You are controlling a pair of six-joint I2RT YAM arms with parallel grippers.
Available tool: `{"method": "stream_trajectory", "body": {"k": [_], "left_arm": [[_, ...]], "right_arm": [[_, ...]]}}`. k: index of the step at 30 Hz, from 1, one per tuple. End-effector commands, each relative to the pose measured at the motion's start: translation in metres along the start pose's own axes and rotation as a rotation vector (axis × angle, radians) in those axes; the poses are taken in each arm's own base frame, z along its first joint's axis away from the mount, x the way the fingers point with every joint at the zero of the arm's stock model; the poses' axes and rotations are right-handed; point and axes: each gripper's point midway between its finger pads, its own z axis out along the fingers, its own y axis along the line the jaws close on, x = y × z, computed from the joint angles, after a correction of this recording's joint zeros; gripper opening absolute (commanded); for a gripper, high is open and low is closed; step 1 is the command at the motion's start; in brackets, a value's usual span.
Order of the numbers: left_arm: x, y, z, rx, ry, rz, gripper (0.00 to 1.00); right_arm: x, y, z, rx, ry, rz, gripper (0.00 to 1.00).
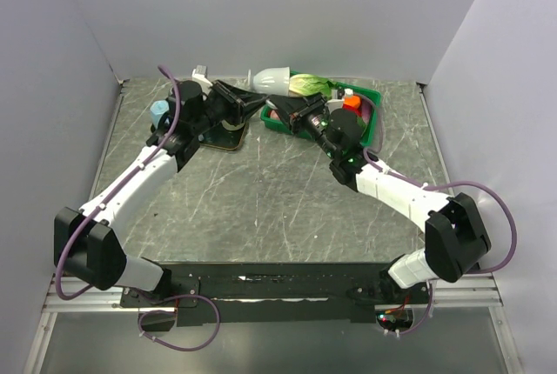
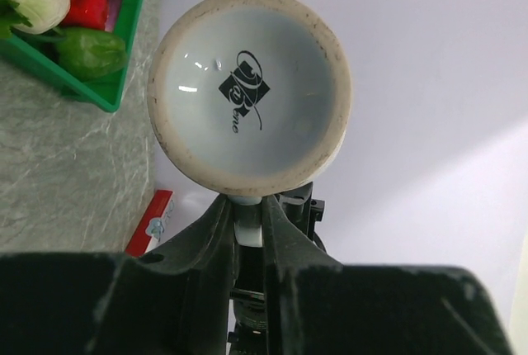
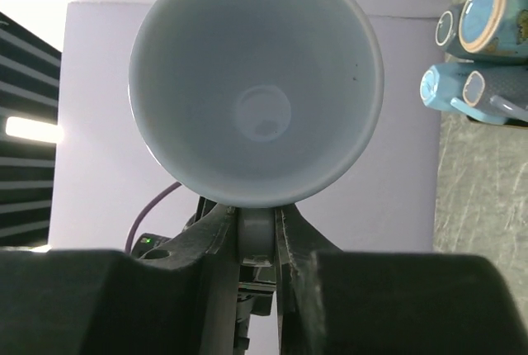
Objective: Turn the mug right side up
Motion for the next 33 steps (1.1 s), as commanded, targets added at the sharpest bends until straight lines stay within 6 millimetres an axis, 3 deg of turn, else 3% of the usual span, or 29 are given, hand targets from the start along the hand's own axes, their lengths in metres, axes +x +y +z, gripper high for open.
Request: {"method": "stream_trajectory", "body": {"k": [1,2,3,4,5,6,8,10,11,13,14,17,18,20,22,28,33], "left_arm": [[0.021,-0.062,-0.029,0.177,0.048,0.095,0.34],[0.021,-0.059,-0.029,0.167,0.047,0.097,0.41],[0.021,-0.059,-0.032,0.16,0.042,0.103,0.54],[0.02,-0.056,-0.032,0.146,0.032,0.124,0.63],[0.018,-0.053,-0.032,0.126,0.026,0.127,0.73],[0.016,-0.045,-0.033,0.088,0.012,0.128,0.89],[0.014,-0.039,-0.035,0.057,-0.005,0.182,0.98],[0.008,-0.013,-0.035,-0.055,-0.025,0.238,0.96],[0.002,-0.012,-0.035,-0.08,-0.041,0.266,0.96],[-0.008,0.022,-0.036,-0.223,-0.048,0.333,0.96],[-0.015,0.027,-0.037,-0.263,-0.062,0.355,0.96],[-0.037,0.065,-0.043,-0.412,-0.091,0.395,0.96],[-0.042,0.072,-0.044,-0.434,-0.097,0.406,0.96],[-0.057,0.089,-0.049,-0.478,-0.127,0.404,0.96],[-0.072,0.1,-0.052,-0.514,-0.16,0.407,0.96],[-0.122,0.124,-0.073,-0.677,-0.307,0.417,0.96],[-0.146,0.127,-0.088,-0.7,-0.388,0.409,0.96]], "right_arm": [[-0.016,0.001,-0.01,0.012,-0.078,-0.056,0.0],[-0.02,0.006,-0.013,0.006,-0.095,-0.068,0.0],[-0.022,0.009,-0.015,0.008,-0.102,-0.096,0.0],[-0.024,0.0,-0.018,0.055,-0.108,-0.111,0.0],[-0.034,0.009,-0.024,0.051,-0.137,-0.131,0.0],[-0.039,0.012,-0.027,0.059,-0.155,-0.173,0.0],[-0.054,0.008,-0.042,0.131,-0.201,-0.223,0.0],[-0.065,0.009,-0.051,0.183,-0.24,-0.338,0.0],[-0.068,0.001,-0.059,0.244,-0.237,-0.395,0.0],[-0.066,0.005,-0.065,0.263,-0.195,-0.581,0.0],[-0.064,0.002,-0.069,0.276,-0.162,-0.694,0.0],[-0.044,-0.025,-0.086,0.358,-0.067,-0.9,0.0],[-0.024,-0.04,-0.094,0.388,-0.012,-0.952,0.0],[-0.018,-0.05,-0.102,0.416,-0.012,-1.053,0.0],[0.007,-0.068,-0.108,0.419,0.035,-1.098,0.0],[0.06,-0.117,-0.097,0.461,0.113,-1.26,0.0],[0.104,-0.135,-0.077,0.377,0.209,-1.315,0.0]]}}
